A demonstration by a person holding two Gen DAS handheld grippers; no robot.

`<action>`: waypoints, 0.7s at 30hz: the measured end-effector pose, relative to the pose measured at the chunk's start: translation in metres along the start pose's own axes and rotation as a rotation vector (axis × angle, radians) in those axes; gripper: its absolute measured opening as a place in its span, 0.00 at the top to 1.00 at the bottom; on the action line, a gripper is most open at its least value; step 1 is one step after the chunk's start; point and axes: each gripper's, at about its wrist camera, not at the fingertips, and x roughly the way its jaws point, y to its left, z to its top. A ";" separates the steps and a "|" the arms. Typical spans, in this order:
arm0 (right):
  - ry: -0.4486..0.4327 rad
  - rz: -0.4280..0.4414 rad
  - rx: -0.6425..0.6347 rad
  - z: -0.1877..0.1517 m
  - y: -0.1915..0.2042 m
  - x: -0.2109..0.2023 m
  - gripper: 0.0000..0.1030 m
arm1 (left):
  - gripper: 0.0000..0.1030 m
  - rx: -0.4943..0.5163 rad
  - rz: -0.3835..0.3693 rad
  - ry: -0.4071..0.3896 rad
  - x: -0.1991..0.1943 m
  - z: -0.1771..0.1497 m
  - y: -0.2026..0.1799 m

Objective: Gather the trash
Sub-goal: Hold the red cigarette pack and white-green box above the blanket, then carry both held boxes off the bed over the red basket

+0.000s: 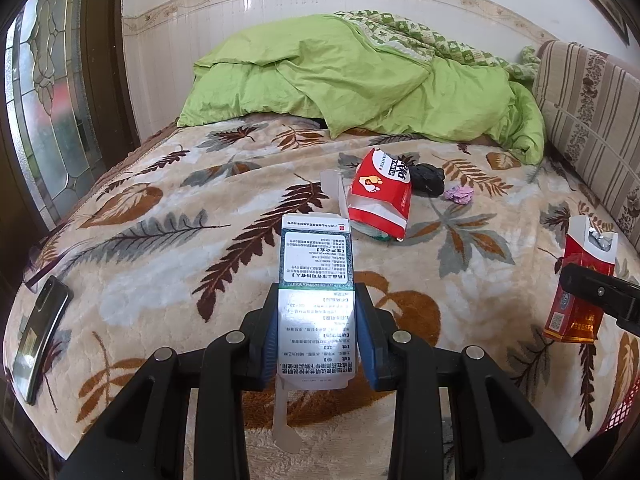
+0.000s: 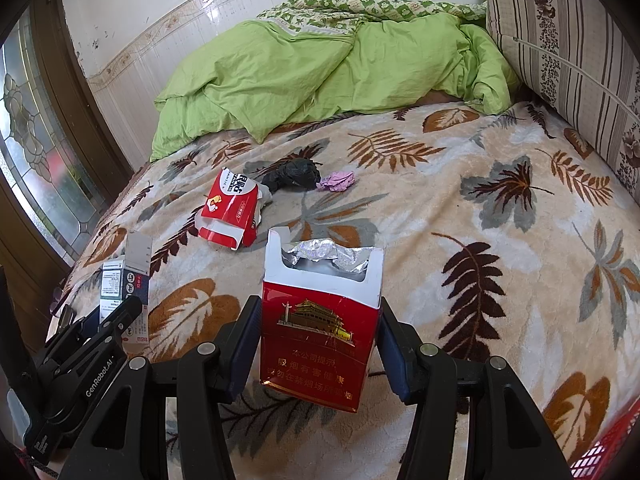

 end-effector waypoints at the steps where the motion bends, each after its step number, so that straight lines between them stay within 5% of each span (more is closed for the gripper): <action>1: 0.000 0.000 0.000 0.000 0.000 0.000 0.43 | 0.69 0.000 0.000 0.000 0.000 0.000 0.000; 16: -0.002 -0.001 0.001 0.000 0.000 0.000 0.43 | 0.69 -0.003 -0.001 0.003 0.000 0.000 0.001; 21: -0.019 -0.001 0.031 0.003 -0.008 -0.008 0.43 | 0.69 0.002 -0.063 -0.015 -0.004 -0.002 -0.003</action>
